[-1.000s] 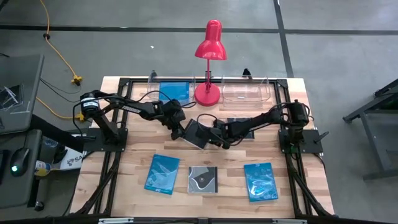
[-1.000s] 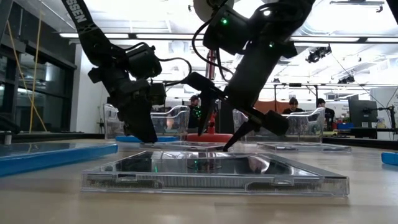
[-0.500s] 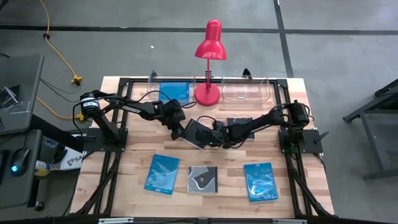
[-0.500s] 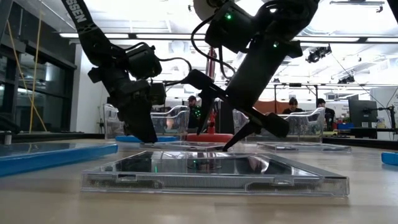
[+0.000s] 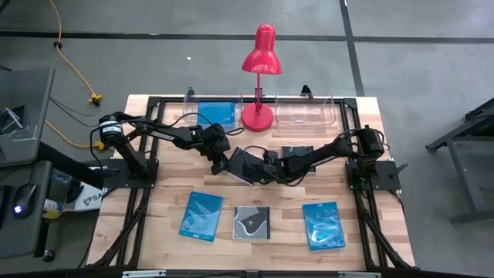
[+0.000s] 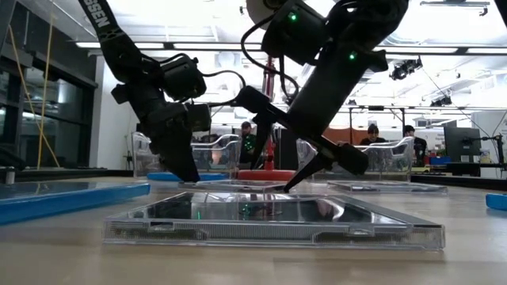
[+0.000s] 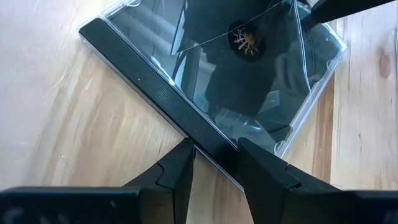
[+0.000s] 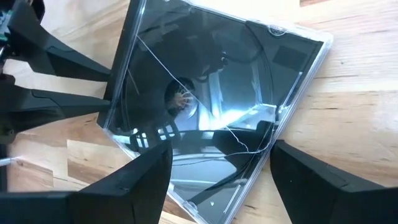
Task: Pick & place jewel cases by type
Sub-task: Put the left black cd case into the right transparent bin
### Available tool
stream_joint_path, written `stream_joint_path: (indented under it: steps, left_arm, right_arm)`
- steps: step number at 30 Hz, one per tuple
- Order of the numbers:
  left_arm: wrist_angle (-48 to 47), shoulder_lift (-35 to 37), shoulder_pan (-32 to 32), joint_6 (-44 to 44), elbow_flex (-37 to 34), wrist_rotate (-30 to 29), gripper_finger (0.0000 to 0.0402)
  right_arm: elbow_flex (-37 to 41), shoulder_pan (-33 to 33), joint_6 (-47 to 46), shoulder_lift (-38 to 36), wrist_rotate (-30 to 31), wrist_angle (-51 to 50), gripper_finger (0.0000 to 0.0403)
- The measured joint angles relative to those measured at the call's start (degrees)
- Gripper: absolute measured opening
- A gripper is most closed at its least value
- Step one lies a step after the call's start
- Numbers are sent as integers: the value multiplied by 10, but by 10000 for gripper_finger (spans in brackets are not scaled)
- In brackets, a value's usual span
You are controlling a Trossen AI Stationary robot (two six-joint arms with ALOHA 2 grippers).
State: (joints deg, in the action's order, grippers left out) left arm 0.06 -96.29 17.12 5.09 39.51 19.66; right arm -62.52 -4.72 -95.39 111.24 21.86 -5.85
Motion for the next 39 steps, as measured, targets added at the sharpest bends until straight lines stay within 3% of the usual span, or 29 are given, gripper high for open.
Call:
stream_joint_path:
  steps: [12,23,39]
  left_arm:
    - [-1,0,1,16,-1,17,120]
    - [1,0,2,48,-2,28,120]
    - [21,-1,2,72,-4,49,120]
  right_arm:
    - [-1,-5,32,-2,7,13,252]
    - [-2,-5,79,-48,47,-3,252]
    - [-3,-6,103,-67,27,4,252]
